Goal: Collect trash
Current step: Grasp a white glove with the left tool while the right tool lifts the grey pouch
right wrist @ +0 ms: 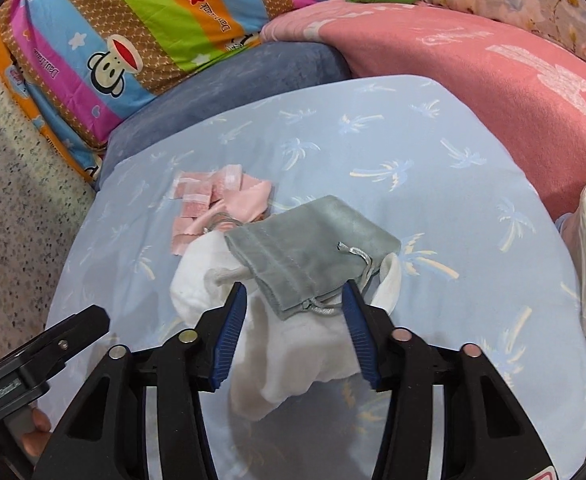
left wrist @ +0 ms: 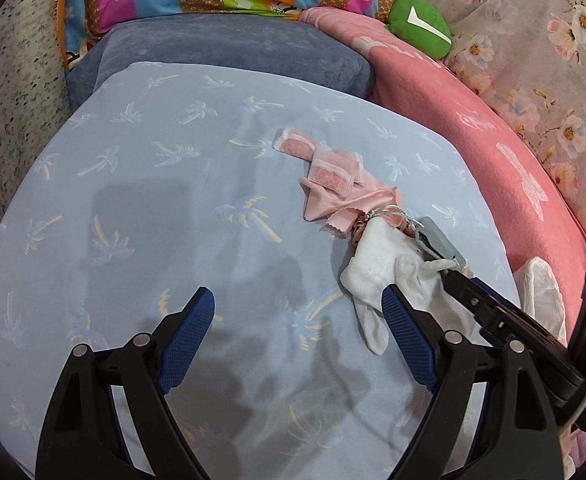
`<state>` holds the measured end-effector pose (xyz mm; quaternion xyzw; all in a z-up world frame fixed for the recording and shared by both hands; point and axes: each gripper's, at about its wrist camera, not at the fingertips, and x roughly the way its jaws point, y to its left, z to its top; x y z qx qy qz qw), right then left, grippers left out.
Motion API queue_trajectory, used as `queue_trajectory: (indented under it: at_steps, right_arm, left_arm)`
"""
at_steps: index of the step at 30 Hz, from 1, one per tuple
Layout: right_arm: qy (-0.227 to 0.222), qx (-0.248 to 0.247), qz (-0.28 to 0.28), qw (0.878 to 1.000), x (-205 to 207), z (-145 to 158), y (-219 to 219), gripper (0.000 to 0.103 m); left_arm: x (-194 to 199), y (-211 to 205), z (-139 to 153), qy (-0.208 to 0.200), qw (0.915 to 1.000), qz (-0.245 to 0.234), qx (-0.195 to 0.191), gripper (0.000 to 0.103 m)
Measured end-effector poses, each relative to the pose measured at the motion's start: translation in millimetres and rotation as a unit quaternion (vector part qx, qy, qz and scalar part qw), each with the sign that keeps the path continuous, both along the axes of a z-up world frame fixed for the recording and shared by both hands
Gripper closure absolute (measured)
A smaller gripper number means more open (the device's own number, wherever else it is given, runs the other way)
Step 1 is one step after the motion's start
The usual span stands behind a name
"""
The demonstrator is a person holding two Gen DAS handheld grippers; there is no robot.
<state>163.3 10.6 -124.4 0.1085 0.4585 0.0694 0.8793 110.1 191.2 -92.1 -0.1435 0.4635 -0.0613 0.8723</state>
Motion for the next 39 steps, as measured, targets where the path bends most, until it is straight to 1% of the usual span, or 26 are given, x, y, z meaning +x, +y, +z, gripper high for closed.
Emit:
queue_trajectory:
  at_steps: [1,2,4,5,6,13,17,19,21,22,24,25,26,27,28,29,33,39]
  right_arm:
    - [0.003,0.003,0.0,1.0,0.3,-1.3,-2.1,0.08]
    - [0.004,0.008,-0.001,1.0,0.3,-1.8,-4.4,0.087]
    - [0.0,0.01,-0.008,1.0,-1.8,0.7,-9.2,0.091]
    - [-0.003,0.011,-0.01,1.0,-3.5,2.8,-11.6,0.097]
    - [-0.007,0.014,-0.012,1.0,-5.9,6.3,-15.1,0.1]
    - [-0.042,0.027,-0.038,0.998,-28.7,34.4,-41.7,0.1]
    - [-0.057,0.032,-0.05,0.997,-42.4,48.3,-55.1,0.1]
    - [-0.063,0.036,-0.055,0.996,-48.7,55.5,-62.6,0.1]
    - [-0.068,0.037,-0.058,0.995,-54.0,60.1,-68.0,0.1]
    - [-0.07,0.038,-0.061,0.995,-56.8,62.3,-71.1,0.1]
    - [-0.073,0.04,-0.065,0.994,-62.0,65.2,-76.4,0.1]
    - [-0.074,0.041,-0.067,0.994,-64.8,66.5,-80.2,0.1]
    - [-0.076,0.042,-0.069,0.994,-66.8,68.0,-82.6,0.1]
    - [-0.078,0.043,-0.07,0.994,-69.4,70.4,-85.6,0.1]
    - [-0.081,0.044,-0.071,0.993,-71.7,72.9,-88.2,0.1]
    - [-0.085,0.045,-0.073,0.993,-74.3,76.0,-90.7,0.101]
    - [-0.103,0.05,-0.079,0.99,-83.8,90.5,-99.9,0.102]
    - [-0.133,0.05,-0.088,0.986,-94.2,117.8,-114.6,0.102]
  left_arm:
    - [0.0,-1.6,-0.1,0.0,1.0,-0.003,-0.001,0.021]
    - [-0.1,-3.9,0.1,-0.001,1.0,-0.007,-0.002,0.021]
    - [0.0,-9.8,0.7,-0.002,0.9999,-0.014,-0.005,0.021]
    - [-0.7,-13.7,1.4,-0.004,0.9998,-0.019,-0.006,0.021]
    - [-0.8,-17.0,1.9,-0.005,0.9997,-0.024,-0.008,0.021]
    - [-6.4,-55.6,0.9,-0.004,0.997,-0.073,-0.027,0.022]
    - [-11.5,-82.3,-6.2,0.003,0.994,-0.104,-0.035,0.022]
    - [-10.9,-92.2,-11.8,0.01,0.9931,-0.113,-0.031,0.024]
    - [-9.2,-101.9,-18.0,0.019,0.9921,-0.121,-0.028,0.034]
    - [-8.2,-104.9,-21.1,0.024,0.9917,-0.124,-0.026,0.037]
    - [-8.5,-108.3,-24.3,0.029,0.9912,-0.127,-0.024,0.052]
    - [-8.9,-109.3,-25.5,0.033,0.9913,-0.126,-0.019,0.057]
    - [-9.4,-110.0,-25.7,0.034,0.9909,-0.129,-0.019,0.073]
    - [-9.8,-110.3,-25.8,0.038,0.99,-0.134,-0.021,0.085]
    - [-11.0,-109.7,-24.5,0.039,0.99,-0.134,-0.021,0.087]
    - [-12.2,-108.1,-21.9,0.036,0.9902,-0.134,-0.02,0.093]
    - [-16.3,-106.8,-4.3,0.016,0.9911,-0.131,-0.02,0.096]
    - [-23.4,-108.1,38.7,-0.035,0.9906,-0.131,-0.021,0.096]
